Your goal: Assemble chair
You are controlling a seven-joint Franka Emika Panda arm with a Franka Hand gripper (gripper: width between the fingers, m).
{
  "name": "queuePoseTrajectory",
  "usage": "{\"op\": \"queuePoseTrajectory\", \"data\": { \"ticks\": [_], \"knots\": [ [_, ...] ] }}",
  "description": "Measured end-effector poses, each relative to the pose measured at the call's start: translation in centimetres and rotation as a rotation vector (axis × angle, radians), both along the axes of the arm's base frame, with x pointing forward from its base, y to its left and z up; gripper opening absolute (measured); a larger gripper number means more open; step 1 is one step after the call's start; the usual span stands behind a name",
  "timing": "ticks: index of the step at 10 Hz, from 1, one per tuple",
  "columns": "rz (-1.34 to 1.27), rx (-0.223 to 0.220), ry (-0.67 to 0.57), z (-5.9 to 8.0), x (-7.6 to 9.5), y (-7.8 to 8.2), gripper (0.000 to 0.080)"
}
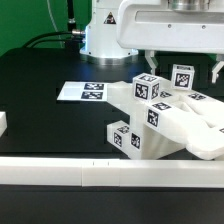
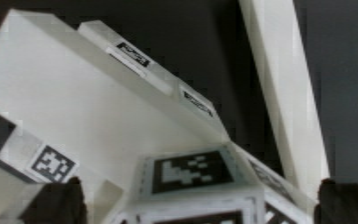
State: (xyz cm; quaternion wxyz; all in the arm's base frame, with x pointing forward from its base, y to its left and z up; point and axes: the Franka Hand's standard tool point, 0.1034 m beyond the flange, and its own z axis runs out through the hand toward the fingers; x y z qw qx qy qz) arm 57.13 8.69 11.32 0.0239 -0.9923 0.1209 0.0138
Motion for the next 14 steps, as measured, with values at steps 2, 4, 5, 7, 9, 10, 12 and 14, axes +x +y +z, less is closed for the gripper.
{"op": "queuePoseTrajectory", "data": {
  "ticks": [2,4,5,7,9,10,12,14],
  "knots": [
    [-0.001,0.0,0.0,0.0,0.0,0.0,0.0467],
    [-0.001,0.0,0.0,0.0,0.0,0.0,0.0279],
    [-0.017,0.001,0.001,0.0,0.0,0.0,0.0279],
    [-0.114,0.0,0.006,0.0,0.0,0.02,0.0279],
    [-0.307,0.025,0.009,-0.07,0.0,0.01,0.0279],
    [-0.446,0.046,0.002,-0.09,0.05,0.05,0.0279],
    [-0.62,0.064,0.003,-0.08,0.1,0.18,0.0279],
    [-0.741,0.067,0.015,-0.09,0.11,0.26,0.0281]
  ]
}}
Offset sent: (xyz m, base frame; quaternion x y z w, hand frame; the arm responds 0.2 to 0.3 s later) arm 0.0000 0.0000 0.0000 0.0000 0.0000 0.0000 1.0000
